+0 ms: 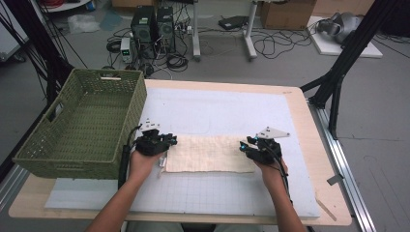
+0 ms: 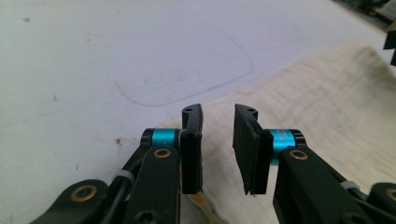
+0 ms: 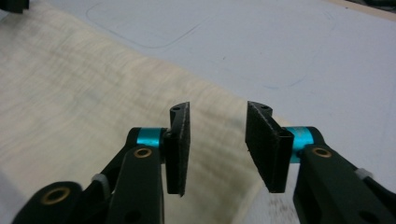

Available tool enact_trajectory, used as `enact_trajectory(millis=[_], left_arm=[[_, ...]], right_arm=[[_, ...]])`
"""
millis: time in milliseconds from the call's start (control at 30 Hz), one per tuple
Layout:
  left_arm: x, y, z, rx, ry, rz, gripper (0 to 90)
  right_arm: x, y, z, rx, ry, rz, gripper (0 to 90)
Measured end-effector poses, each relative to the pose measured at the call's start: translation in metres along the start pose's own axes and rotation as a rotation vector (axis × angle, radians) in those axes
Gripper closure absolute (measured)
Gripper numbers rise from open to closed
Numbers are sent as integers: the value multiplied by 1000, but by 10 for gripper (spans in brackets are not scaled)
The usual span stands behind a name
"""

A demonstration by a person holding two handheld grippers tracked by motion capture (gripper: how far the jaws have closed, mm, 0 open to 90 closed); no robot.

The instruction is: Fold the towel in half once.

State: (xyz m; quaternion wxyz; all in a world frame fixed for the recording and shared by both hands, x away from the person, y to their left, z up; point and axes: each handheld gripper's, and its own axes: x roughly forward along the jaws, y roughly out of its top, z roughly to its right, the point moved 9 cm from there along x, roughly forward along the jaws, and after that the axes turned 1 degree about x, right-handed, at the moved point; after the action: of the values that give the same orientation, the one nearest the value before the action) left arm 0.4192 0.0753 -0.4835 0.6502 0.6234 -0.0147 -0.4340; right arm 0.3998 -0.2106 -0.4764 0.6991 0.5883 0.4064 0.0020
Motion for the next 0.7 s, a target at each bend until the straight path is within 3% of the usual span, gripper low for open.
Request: enact_trajectory(millis=[133,233,400,467,533,600,700], left_arm=[[12,-12,-10,-18,52,-92,725],[12,-10,-12,-4,83,-82,741],[9,-15,-20,61,165,-88,722],[8,-15,-21,36,149,-76,710],[8,-15,-20,59,157,-81,708],[7,-15,-20,55,157,-80,704],[1,-11,-16,34,104,-58,660]], right_arm=[[22,-6,6,0,-14,-63,645],[30,-16,10,21,-26,-117,645],[24,-19,18,32,-57,-121,641],[20,-22,21,23,-72,-110,636],[16,-25,23,26,-81,-106,600],[11,-27,26,39,-94,-114,571],[-1,-27,29,52,-95,-84,528]])
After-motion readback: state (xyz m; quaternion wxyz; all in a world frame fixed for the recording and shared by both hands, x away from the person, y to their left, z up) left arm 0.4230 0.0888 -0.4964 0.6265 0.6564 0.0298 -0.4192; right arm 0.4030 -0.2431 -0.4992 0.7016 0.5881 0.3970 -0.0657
